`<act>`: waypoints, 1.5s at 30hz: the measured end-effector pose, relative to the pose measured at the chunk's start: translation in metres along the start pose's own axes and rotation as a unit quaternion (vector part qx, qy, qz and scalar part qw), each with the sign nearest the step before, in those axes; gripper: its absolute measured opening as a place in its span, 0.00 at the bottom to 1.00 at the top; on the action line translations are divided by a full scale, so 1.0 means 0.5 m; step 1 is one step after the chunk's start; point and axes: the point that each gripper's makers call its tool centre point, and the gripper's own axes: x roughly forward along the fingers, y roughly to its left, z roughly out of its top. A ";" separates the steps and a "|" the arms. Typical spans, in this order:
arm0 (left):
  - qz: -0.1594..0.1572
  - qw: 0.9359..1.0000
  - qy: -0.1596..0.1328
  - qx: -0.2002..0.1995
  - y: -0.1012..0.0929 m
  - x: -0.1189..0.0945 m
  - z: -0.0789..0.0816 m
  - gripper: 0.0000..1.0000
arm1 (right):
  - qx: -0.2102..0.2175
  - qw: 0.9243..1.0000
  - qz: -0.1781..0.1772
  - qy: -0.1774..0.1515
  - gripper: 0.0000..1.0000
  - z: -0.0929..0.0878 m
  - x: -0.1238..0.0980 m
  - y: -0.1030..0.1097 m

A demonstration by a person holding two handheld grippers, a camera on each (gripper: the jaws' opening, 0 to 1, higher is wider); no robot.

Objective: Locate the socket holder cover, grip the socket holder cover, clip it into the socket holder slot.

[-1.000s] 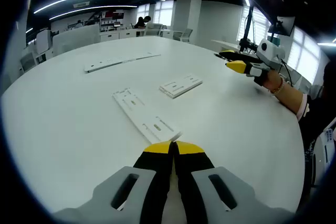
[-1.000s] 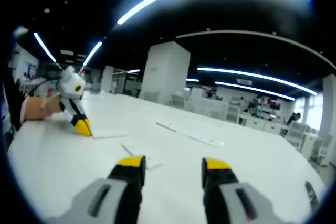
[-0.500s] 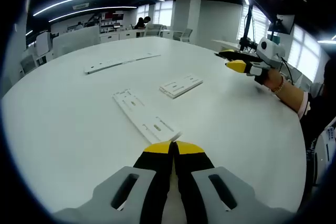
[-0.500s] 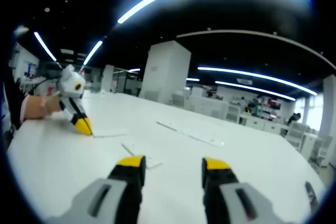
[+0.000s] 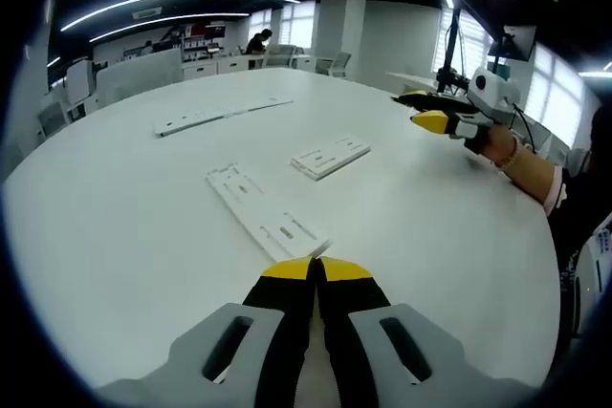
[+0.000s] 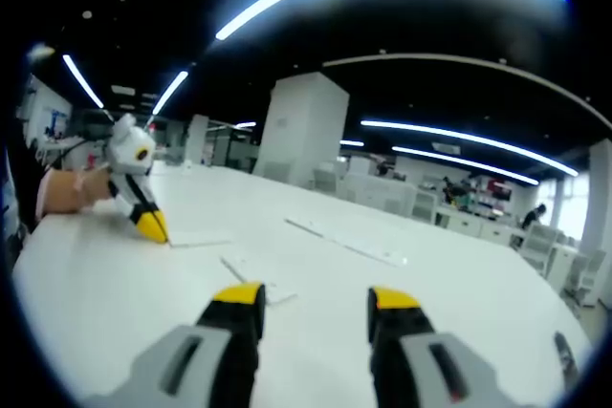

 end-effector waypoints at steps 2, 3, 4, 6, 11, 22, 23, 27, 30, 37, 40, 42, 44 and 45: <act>0.000 1.000 0.000 0.000 0.000 0.000 -0.001 0.03 | -0.001 1.000 0.000 0.000 0.44 0.000 0.000 0.001; 0.000 1.000 0.000 0.000 -0.001 0.000 -0.001 0.03 | -0.001 1.000 0.001 0.000 0.44 0.000 0.000 0.002; 0.000 1.000 0.000 0.000 -0.001 0.000 -0.001 0.03 | 0.000 1.000 0.001 0.000 0.44 0.000 0.000 0.001; 0.000 1.000 0.000 0.000 -0.002 0.000 -0.002 0.03 | -0.001 1.000 0.000 0.000 0.44 0.000 0.000 0.001; 0.000 1.000 -0.001 0.001 -0.002 0.001 -0.002 0.03 | -0.002 1.000 0.001 0.001 0.44 -0.001 0.001 0.002; 0.001 1.000 -0.001 0.002 -0.002 0.001 -0.002 0.03 | -0.006 1.000 0.002 0.002 0.44 -0.001 0.000 0.006; 0.001 1.000 -0.001 0.002 -0.002 0.001 -0.002 0.03 | -0.007 1.000 0.002 0.002 0.44 -0.001 0.000 0.007; 0.002 1.000 -0.002 0.002 -0.002 0.002 -0.002 0.03 | -0.006 1.000 0.002 0.002 0.44 -0.001 0.000 0.006; 0.002 1.000 -0.002 0.002 -0.001 0.002 -0.001 0.03 | -0.007 1.000 0.001 0.003 0.44 -0.002 0.000 0.006; 0.002 1.000 -0.003 0.001 0.001 0.003 -0.001 0.03 | -0.007 1.000 0.001 0.003 0.44 -0.001 0.001 0.002; 0.002 1.000 -0.003 0.002 0.002 0.003 0.001 0.03 | -0.007 1.000 0.002 0.003 0.44 -0.002 0.001 0.001; 0.002 1.000 -0.003 0.002 0.003 0.003 0.001 0.03 | -0.008 1.000 0.002 0.003 0.44 -0.001 0.001 0.002; 0.002 1.000 -0.004 0.001 0.003 0.003 0.001 0.03 | -0.008 1.000 0.002 0.002 0.44 0.000 0.001 0.004; 0.002 1.000 -0.004 0.001 0.003 0.003 0.001 0.03 | -0.008 1.000 0.002 0.002 0.44 0.000 0.001 0.004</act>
